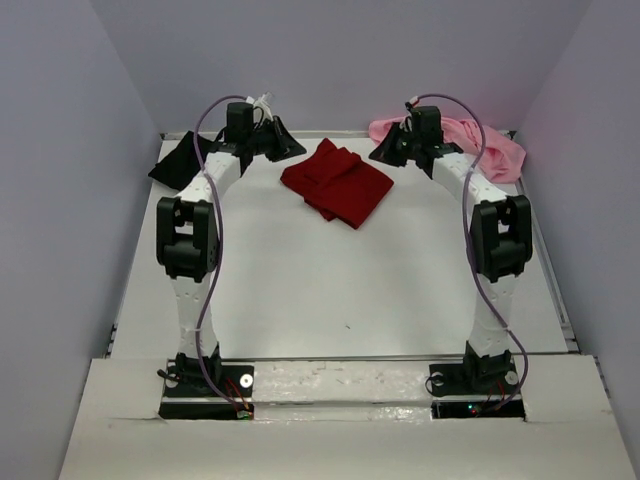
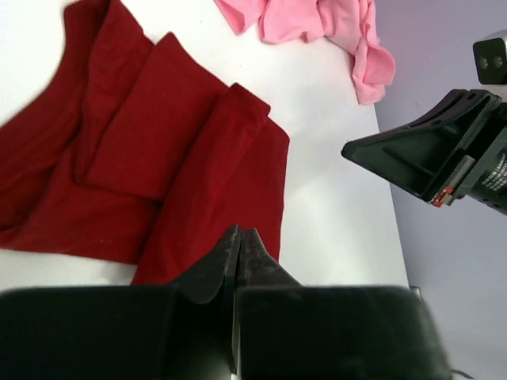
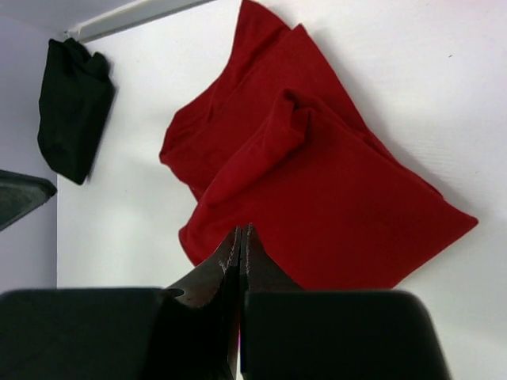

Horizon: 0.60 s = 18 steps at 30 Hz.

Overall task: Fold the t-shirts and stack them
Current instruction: Fold the tshirt

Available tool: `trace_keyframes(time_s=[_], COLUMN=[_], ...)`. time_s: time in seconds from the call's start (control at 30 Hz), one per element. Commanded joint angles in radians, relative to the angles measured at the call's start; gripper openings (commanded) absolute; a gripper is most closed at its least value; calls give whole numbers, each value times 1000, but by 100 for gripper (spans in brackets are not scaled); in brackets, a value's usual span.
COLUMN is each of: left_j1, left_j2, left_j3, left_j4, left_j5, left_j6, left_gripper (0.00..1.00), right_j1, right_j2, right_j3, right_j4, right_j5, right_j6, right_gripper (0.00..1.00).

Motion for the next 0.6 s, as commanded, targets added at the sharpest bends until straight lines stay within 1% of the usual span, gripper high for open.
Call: trace_keyframes(time_s=[0.0,0.03,0.07,0.1,0.43,0.57], left_j1=[-2,-1,-2,-1,-1,1], left_j2=[83,102,123,149,252,307], left_j3=[153,180,223,232,240,287], left_j4=[-203,-252,-273,-290,-293,-294], left_j5=[-24,-31,-37,-48,-99,-107], left_j6=[122,137,151,174,223,232], left_gripper=[0,0,0,0,0,0], right_j1=[1,1,13,13,51,60], right_j2=[41,47,53,69,138,158], right_j3=[21,24,26,33,36,52], right_j4=[10,10,9,9,1,-9], right_j5=[-94,-94,-94,-97,-89,-86], right_j6=[30,30,28,24,16,13], right_gripper=[0,0,0,0,0,0])
